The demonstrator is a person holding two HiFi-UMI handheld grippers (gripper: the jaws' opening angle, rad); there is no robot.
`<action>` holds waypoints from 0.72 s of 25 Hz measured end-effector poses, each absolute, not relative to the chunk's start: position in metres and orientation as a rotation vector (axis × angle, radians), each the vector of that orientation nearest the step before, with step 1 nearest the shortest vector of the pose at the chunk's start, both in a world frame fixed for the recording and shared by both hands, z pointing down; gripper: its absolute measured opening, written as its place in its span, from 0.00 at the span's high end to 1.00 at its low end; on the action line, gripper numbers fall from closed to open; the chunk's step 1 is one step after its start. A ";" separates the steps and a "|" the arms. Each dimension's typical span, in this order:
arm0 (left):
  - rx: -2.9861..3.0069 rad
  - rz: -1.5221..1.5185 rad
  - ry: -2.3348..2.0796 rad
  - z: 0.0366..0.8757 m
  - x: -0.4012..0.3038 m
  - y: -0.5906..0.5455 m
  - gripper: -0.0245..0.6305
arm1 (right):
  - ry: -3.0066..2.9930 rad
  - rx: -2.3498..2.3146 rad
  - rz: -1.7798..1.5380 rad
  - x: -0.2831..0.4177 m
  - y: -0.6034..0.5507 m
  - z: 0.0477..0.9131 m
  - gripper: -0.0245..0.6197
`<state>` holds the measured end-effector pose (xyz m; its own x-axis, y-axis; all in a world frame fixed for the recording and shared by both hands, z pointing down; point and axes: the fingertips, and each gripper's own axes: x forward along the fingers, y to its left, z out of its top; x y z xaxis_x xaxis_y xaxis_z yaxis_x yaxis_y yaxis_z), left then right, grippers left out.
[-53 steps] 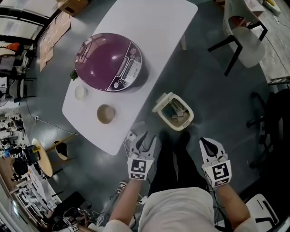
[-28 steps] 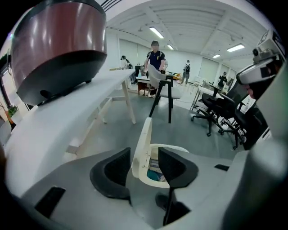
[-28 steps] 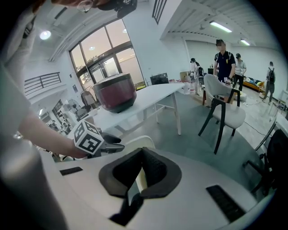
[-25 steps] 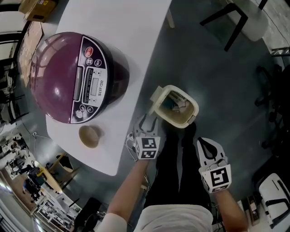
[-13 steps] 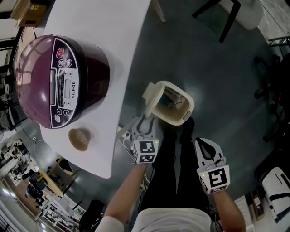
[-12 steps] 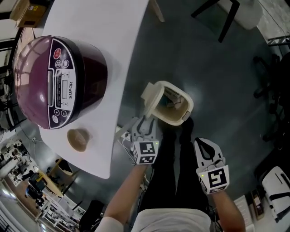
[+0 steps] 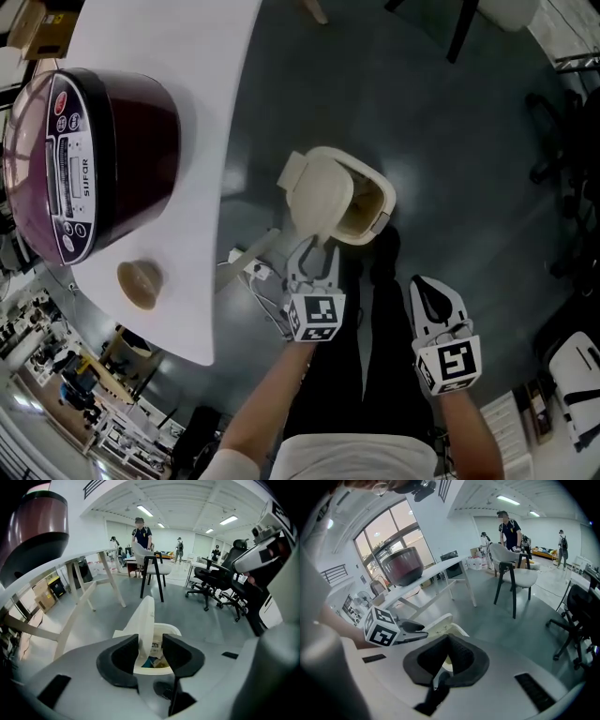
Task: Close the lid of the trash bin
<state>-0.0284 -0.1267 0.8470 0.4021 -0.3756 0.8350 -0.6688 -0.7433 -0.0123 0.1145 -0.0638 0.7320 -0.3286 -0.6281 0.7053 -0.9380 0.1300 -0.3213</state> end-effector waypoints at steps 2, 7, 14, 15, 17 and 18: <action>2.355 1.277 -0.865 0.855 -0.019 -0.116 0.69 | -1.998 1.518 1.064 0.119 -0.056 0.741 0.94; 2.371 1.288 -0.762 0.875 0.000 -0.092 0.67 | -1.986 1.517 1.078 0.126 -0.041 0.764 0.94; 2.361 1.313 -0.616 0.907 0.019 -0.070 0.69 | -1.954 1.529 1.107 0.139 -0.033 0.786 0.94; 2.358 1.319 -0.597 0.913 0.022 -0.067 0.69 | -1.955 1.532 1.110 0.141 -0.032 0.790 0.94; 2.347 1.331 -0.562 0.924 0.027 -0.062 0.70 | -1.953 1.539 1.117 0.145 -0.031 0.796 0.94; 2.341 1.337 -0.546 0.930 0.029 -0.060 0.71 | -1.948 1.542 1.123 0.147 -0.030 0.799 0.94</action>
